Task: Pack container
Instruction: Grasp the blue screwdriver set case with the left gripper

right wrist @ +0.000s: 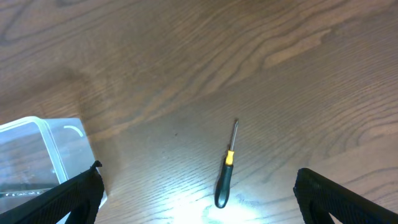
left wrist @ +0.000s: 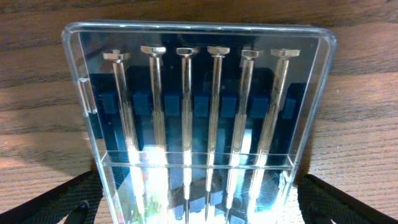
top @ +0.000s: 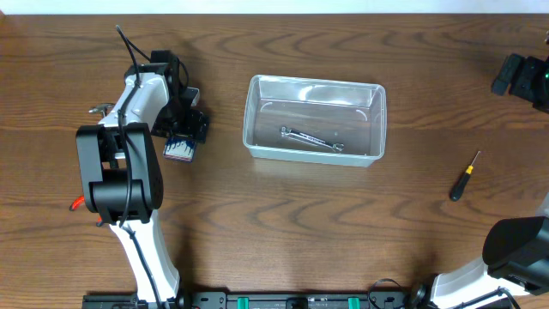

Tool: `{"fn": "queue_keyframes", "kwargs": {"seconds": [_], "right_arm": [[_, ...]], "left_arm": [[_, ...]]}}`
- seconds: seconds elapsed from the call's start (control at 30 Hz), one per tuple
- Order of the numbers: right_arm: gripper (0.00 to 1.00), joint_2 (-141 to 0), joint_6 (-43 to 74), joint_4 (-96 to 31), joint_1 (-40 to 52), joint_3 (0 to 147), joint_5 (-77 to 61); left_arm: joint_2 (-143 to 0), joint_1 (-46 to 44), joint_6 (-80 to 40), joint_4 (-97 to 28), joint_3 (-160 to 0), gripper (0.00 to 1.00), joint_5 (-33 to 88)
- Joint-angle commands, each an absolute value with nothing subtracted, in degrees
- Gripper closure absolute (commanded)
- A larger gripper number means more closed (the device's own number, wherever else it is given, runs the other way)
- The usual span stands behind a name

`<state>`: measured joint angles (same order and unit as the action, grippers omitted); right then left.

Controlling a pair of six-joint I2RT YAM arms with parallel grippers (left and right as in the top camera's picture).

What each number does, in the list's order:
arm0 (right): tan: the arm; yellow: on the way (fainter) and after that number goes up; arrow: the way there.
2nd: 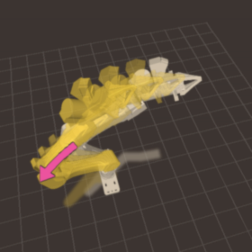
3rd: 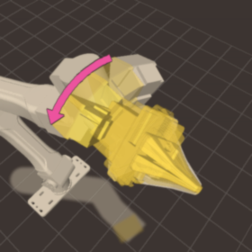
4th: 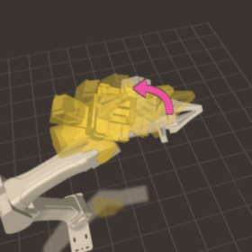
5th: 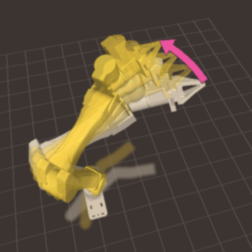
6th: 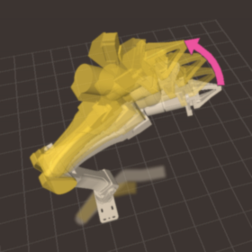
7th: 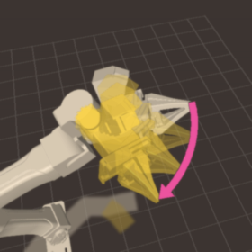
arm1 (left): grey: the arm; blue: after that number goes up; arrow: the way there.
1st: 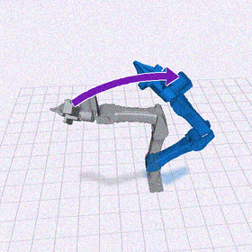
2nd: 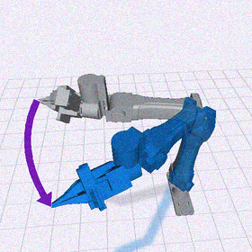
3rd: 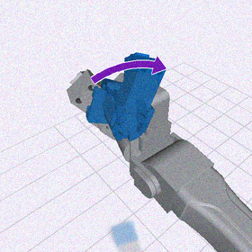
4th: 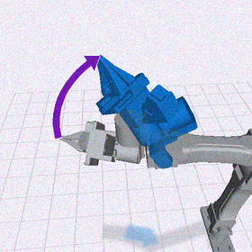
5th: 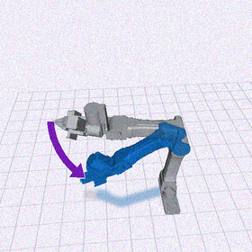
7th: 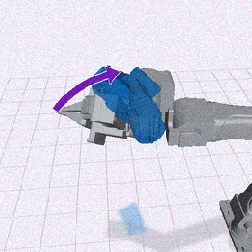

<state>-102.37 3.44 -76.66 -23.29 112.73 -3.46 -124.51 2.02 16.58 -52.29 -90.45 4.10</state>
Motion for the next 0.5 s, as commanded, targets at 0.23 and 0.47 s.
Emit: {"fn": "queue_keyframes", "kwargs": {"seconds": [0.23,0.47], "right_arm": [[0.01,-102.3,2.5,-76.7,-23.2,112.6,-4.1],[0.01,-102.3,2.4,-76.7,-23.2,112.6,-4.1]], "left_arm": [[-126.4,1.9,16.9,-53.7,-90.0,0.17,4.5],[-126.4,1.9,16.9,-54.3,-90.0,0.18,4.5]]}}
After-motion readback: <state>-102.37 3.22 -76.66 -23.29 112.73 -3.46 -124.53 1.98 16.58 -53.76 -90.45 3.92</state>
